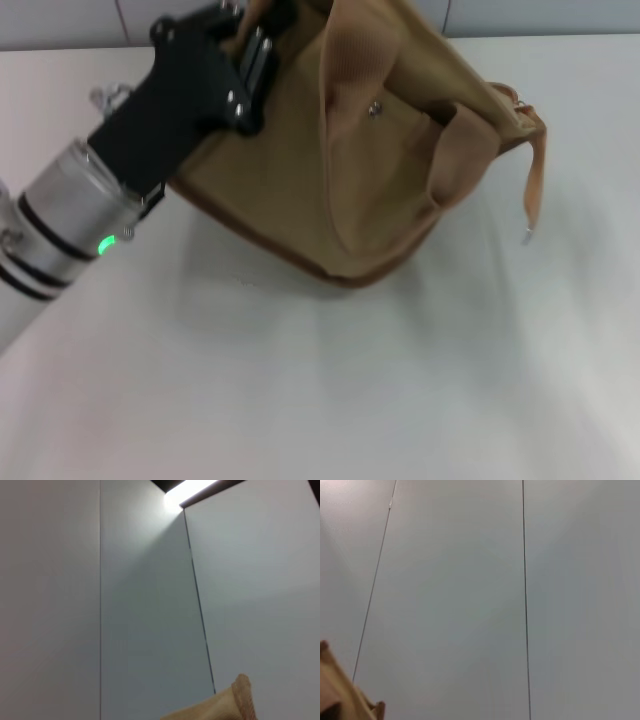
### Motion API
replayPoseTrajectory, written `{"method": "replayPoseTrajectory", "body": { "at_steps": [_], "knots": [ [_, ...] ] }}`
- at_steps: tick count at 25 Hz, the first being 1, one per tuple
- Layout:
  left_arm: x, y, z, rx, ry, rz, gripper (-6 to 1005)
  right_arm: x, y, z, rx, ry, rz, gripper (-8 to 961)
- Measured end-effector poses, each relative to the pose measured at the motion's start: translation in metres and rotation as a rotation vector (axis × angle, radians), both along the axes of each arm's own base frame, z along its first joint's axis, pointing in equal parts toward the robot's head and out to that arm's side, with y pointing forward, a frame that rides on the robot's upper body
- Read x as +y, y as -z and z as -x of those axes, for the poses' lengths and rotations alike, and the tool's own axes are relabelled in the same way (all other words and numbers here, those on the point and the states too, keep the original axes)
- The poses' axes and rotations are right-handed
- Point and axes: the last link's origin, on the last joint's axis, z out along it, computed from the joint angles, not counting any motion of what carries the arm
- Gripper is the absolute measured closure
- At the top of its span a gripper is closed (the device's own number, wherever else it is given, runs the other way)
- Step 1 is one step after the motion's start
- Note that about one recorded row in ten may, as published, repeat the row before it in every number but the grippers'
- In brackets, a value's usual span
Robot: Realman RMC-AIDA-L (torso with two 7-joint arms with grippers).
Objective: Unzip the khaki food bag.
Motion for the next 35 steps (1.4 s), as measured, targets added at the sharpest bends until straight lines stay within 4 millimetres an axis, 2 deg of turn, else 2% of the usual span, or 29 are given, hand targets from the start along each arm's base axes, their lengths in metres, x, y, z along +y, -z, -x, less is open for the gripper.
{"method": "replayPoseTrajectory", "body": {
  "at_steps": [4,6,7,11,17,22,27,28,30,33,35],
  "knots": [
    [-0.02,0.008,0.021,0.029,-0.071,-0.022,861,0.003,0.001,0.002,0.0,-0.012,0.009,483],
    [-0.035,0.009,0.041,0.055,-0.123,-0.025,860,0.005,0.001,0.004,-0.003,-0.021,0.016,471],
    [-0.035,0.009,0.041,0.055,-0.123,-0.025,860,0.005,0.001,0.004,-0.003,-0.021,0.016,465],
    [-0.06,0.005,0.072,0.079,-0.206,-0.013,858,0.009,0.002,0.006,-0.005,-0.031,0.023,442],
    [-0.074,-0.004,0.088,0.094,-0.229,-0.008,856,0.011,0.003,0.007,-0.001,-0.038,0.028,436],
    [-0.084,-0.019,0.097,0.079,-0.216,-0.009,737,0.011,0.001,0.009,0.006,-0.054,0.022,431],
    [-0.107,-0.043,0.108,0.058,-0.2,-0.075,618,0.012,-0.005,0.011,0.062,-0.095,0.048,426],
    [-0.111,-0.048,0.111,0.06,-0.198,-0.094,547,0.013,-0.008,0.01,0.08,-0.106,0.062,425],
    [-0.12,-0.056,0.115,0.06,-0.195,-0.121,405,0.013,-0.012,0.01,0.116,-0.131,0.095,361],
    [-0.131,-0.069,0.121,0.045,-0.204,-0.143,295,0.013,-0.017,0.012,0.147,-0.205,0.204,264],
    [-0.134,-0.074,0.122,0.053,-0.179,-0.096,221,0.014,-0.017,0.017,0.13,-0.287,0.35,217]
  ]
}}
